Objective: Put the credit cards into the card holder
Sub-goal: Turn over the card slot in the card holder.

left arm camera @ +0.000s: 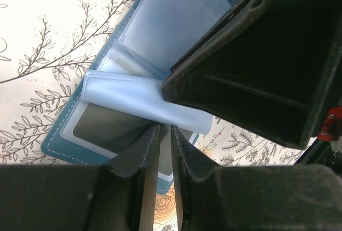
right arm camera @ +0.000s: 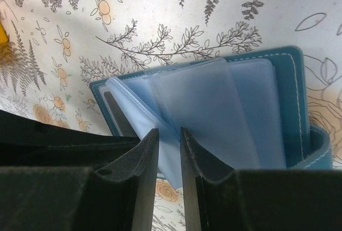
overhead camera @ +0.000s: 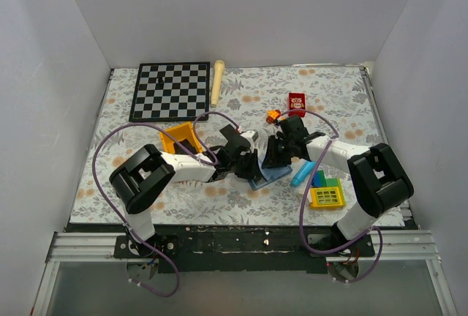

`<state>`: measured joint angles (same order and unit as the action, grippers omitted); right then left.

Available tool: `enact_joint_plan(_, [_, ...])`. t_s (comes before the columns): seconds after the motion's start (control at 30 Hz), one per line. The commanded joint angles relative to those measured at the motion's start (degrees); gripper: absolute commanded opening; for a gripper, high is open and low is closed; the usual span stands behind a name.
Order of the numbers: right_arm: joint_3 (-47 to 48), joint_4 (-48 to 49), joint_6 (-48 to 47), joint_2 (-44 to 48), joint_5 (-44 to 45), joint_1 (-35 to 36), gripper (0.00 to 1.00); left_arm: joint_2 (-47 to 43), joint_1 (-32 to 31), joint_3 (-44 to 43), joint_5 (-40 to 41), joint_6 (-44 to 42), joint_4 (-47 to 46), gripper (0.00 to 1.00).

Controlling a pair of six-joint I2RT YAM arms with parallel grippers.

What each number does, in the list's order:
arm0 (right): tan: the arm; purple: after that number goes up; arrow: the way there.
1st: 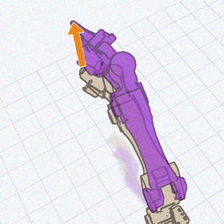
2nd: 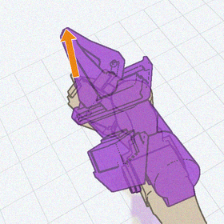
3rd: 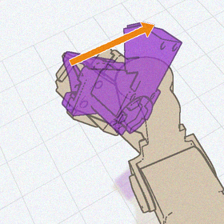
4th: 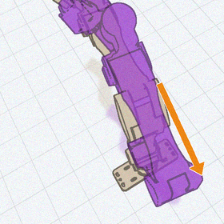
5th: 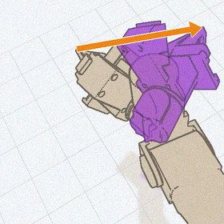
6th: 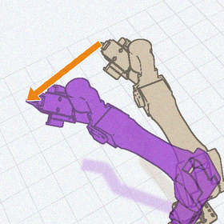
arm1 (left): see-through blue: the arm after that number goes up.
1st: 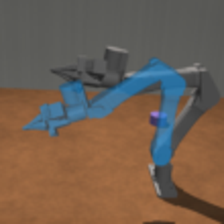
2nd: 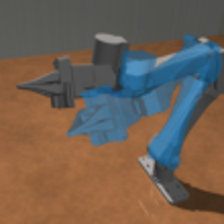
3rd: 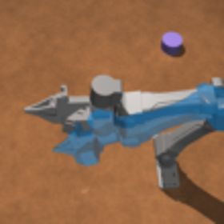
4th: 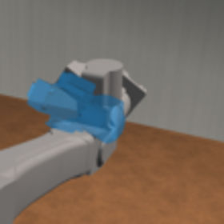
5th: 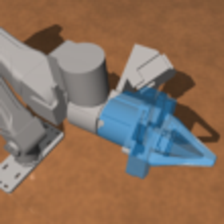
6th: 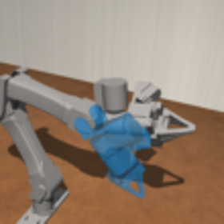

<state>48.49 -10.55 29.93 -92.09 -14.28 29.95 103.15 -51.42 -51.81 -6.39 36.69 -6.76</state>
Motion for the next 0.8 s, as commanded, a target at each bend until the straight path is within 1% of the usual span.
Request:
enact_joint_plan(0.0, [-1.0,2.5,1.4,-1.2,-3.4,-0.1,0.29,-2.6,-0.3,2.8,2.9,-0.3,4.8,0.14])
enact_joint_plan(0.23, [-2.0,3.0,1.6,-1.4,-3.3,-0.2,0.18,-10.3,-0.3,4.3,5.2,0.0,6.4,0.04])
enact_joint_plan(0.3, [-2.3,3.3,1.8,-1.6,-3.3,-0.3,0.16,-11.7,-0.4,4.2,5.6,0.1,8.7,0.01])
enact_joint_plan(0.33, [-2.3,3.3,1.9,-1.7,-3.3,-0.4,0.16,-12.3,-0.4,3.8,7.8,0.1,9.2,0.00])
enact_joint_plan(0.5, [-2.6,3.7,1.8,-1.7,-3.7,-0.6,0.15,-13.7,-0.3,2.0,10.2,-0.3,9.9,0.00])
enact_joint_plan(0.57, [-2.9,4.1,2.0,-1.2,-4.3,-0.6,0.15,-12.5,-0.3,0.8,10.1,-0.7,9.9,0.00])
enact_joint_plan(0.67, [-3.4,5.1,2.2,-0.5,-5.4,-0.8,0.15,-8.4,-0.3,-1.6,9.1,-1.4,10.6,0.00])
enact_joint_plan(0.77, [-3.7,5.4,2.6,0.4,-6.3,-1.0,0.15,-5.3,-0.3,-2.2,7.7,-1.3,9.3,0.00])
